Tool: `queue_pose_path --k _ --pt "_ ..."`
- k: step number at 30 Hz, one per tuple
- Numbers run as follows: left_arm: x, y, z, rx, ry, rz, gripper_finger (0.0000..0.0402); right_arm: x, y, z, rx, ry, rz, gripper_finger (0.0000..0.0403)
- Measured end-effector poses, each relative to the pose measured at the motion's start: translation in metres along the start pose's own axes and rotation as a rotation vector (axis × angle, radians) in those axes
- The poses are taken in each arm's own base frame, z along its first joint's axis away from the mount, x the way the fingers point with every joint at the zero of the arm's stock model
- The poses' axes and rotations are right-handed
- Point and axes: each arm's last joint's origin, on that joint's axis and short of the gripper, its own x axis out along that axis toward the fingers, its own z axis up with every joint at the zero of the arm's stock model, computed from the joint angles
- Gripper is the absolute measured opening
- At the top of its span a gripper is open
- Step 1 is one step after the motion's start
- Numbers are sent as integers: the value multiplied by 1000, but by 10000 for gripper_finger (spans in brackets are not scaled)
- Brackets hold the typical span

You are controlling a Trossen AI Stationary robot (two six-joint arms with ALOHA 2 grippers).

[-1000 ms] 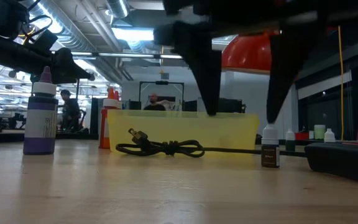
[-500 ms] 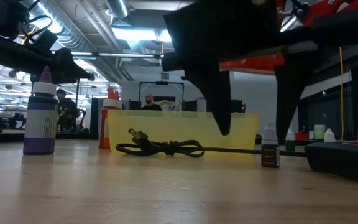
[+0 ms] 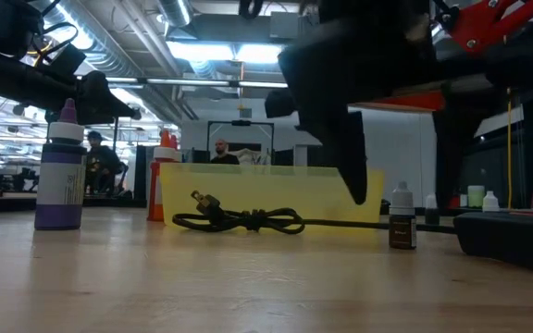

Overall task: Pick & Place food coloring
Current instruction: Put the bottom small brown food coloring bottle into the yellow container

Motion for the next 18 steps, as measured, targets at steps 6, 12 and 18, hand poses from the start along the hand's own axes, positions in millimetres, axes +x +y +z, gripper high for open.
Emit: queue_pose_path --k 6,12,18 --pt "0 0 0 0 0 0 364 5 2 0 -11 23 -9 281" --pt "0 0 0 0 0 0 364 8 3 0 -16 39 -22 281" --pt "0 0 0 0 0 0 363 12 4 0 -21 58 -26 270"
